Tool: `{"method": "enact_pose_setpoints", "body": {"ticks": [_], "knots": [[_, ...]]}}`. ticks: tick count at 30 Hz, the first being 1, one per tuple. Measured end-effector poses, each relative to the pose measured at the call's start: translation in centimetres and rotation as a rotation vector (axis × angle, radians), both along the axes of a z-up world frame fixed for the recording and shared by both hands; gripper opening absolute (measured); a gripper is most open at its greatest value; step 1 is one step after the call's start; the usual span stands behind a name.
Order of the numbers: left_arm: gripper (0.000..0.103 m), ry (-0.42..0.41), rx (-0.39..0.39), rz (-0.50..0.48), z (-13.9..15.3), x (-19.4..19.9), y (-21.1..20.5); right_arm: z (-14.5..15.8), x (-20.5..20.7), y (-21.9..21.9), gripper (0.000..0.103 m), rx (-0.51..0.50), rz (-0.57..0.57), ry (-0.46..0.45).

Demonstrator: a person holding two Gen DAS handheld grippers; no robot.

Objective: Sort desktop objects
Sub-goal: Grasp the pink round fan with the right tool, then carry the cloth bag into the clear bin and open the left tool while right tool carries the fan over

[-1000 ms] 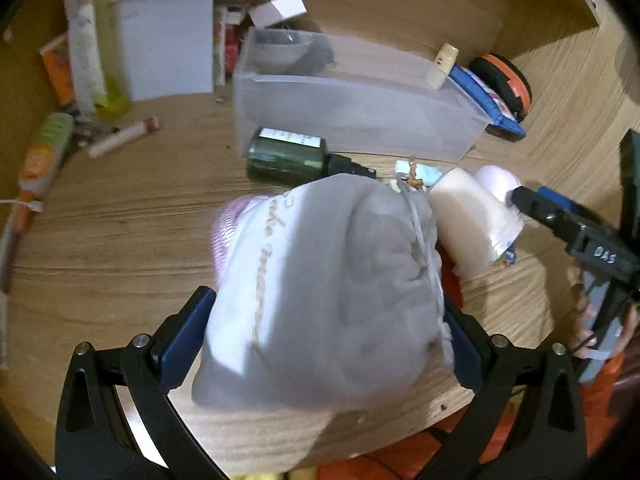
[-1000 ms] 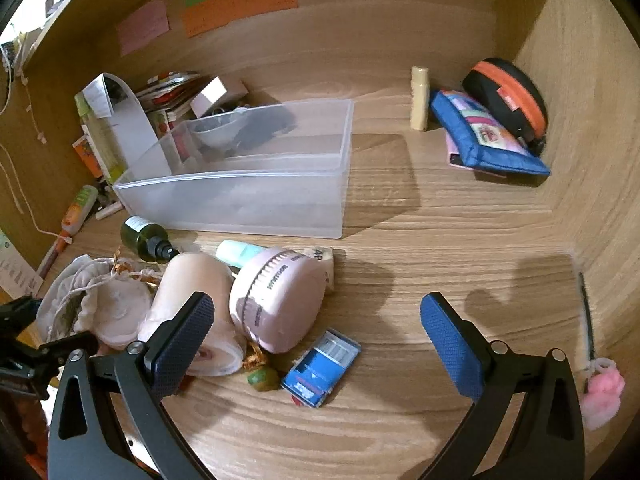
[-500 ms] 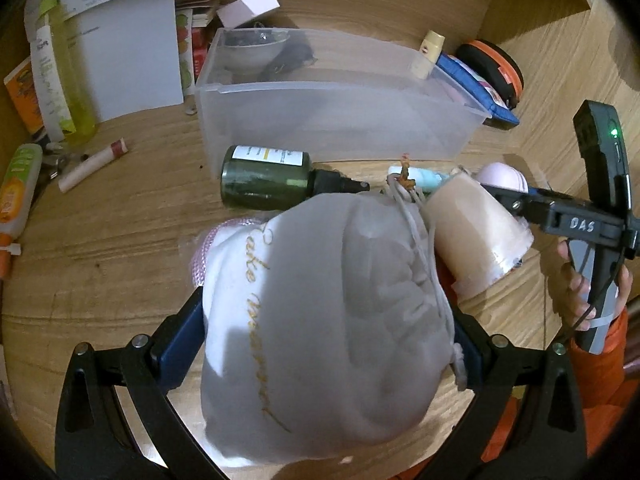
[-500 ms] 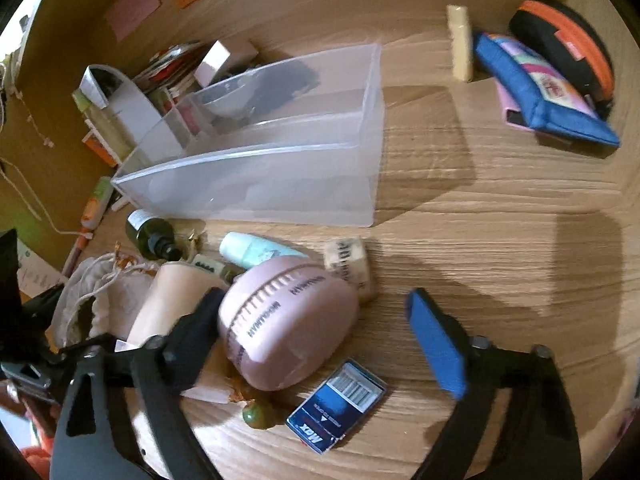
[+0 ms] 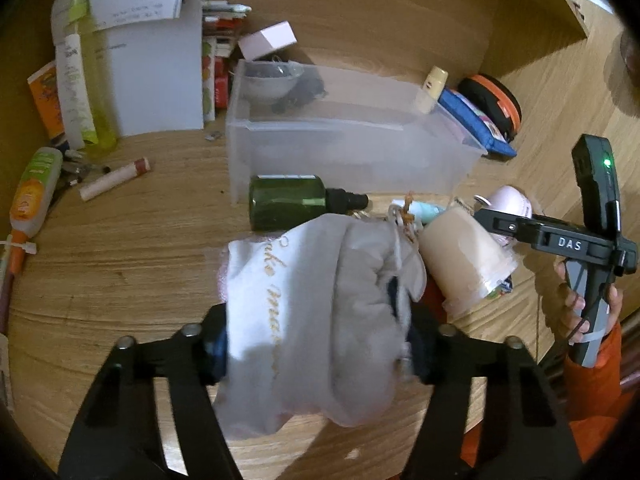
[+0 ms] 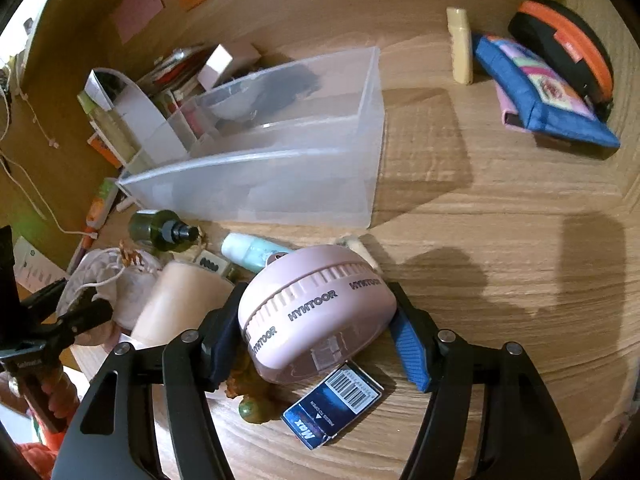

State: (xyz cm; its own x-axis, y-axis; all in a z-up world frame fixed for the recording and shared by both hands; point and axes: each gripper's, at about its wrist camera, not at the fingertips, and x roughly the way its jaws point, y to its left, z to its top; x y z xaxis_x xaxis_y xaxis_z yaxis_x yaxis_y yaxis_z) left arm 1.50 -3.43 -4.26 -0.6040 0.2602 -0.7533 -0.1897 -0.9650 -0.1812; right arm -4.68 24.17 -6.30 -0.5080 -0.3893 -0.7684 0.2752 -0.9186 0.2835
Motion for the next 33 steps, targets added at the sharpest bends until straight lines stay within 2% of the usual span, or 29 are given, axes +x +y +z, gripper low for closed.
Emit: {"method": "enact_pose_setpoints", "body": {"ticks": [4,18,25,33], "knots": [[0.05,0.06,-0.032,0.042,1.2,-0.2,-0.3,1.3,0.2,-0.1,0.063,-0.002,-0.006,0.037],[0.047,0.189,-0.046,-0.008,6.1,-1.7,1.9,5.6,0.4,-1.0,0.063,-0.022,-0.001,0.169],[0.047,0.193,-0.031,-0.009,7.4,-4.5,2.4,6.8,-0.8,-0.9,0.063,-0.034,-0.005,0.211],[0.047,0.159,0.002,0.029,7.7,-8.2,1.5,7.3,-3.3,-1.5,0.063,-0.034,-0.001,0.218]]}}
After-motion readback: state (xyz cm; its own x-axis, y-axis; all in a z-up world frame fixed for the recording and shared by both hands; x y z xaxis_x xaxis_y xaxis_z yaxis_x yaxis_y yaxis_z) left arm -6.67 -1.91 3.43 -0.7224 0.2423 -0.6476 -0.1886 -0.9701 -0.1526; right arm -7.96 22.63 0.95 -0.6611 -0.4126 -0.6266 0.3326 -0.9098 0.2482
